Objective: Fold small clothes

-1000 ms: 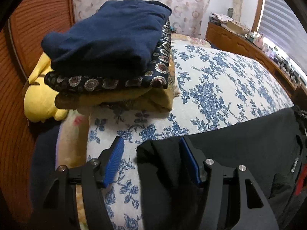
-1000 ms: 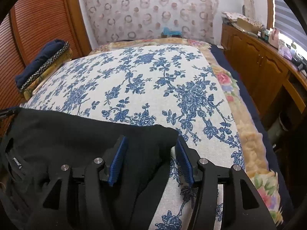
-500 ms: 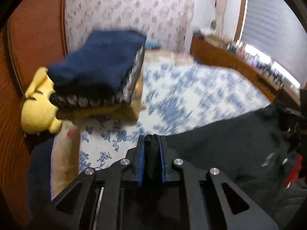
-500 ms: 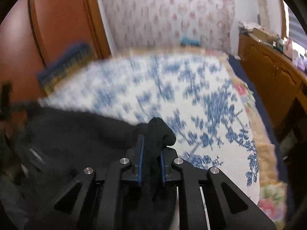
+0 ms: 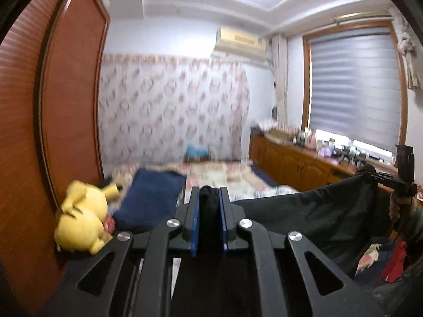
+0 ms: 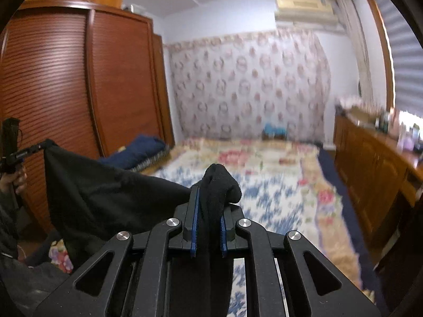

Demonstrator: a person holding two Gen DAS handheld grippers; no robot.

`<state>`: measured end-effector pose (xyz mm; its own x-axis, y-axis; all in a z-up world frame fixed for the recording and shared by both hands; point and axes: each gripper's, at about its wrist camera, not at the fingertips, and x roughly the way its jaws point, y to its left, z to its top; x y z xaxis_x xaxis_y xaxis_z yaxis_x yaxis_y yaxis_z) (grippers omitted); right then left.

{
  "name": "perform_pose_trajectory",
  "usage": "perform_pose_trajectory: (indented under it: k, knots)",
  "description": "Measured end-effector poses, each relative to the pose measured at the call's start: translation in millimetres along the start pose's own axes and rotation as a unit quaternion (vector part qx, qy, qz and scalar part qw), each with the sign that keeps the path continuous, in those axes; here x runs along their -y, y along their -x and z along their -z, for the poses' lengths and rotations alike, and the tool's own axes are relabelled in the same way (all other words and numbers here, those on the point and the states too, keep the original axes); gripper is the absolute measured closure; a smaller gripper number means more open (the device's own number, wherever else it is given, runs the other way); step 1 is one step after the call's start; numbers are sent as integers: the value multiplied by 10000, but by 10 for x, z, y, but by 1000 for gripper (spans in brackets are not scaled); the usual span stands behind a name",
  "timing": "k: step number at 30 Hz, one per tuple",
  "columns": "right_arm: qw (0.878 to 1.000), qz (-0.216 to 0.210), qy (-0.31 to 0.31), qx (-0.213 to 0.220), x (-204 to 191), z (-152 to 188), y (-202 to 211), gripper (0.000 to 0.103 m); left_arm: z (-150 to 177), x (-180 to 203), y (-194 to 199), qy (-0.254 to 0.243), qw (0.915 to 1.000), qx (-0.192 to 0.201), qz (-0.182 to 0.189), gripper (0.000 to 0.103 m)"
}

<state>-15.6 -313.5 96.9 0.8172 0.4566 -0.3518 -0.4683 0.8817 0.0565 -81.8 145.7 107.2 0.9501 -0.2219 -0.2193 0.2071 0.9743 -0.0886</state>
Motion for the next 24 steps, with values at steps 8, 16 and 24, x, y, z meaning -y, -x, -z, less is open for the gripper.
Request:
perform_pose_trajectory:
  k: [8,16,24]
  knots:
    - [9976,127,396,549,-109,-654,467,94,-531,-106,193,-165,9981,555,-190,93]
    - [9896,384,750,1164,-134,-1271,891,94,-1050,20,106,-500,9945,907,-133,93]
    - [9894,792,796,920,253,-1585,526,94,-1097,-58,-938,-483,9981,267,-284,92]
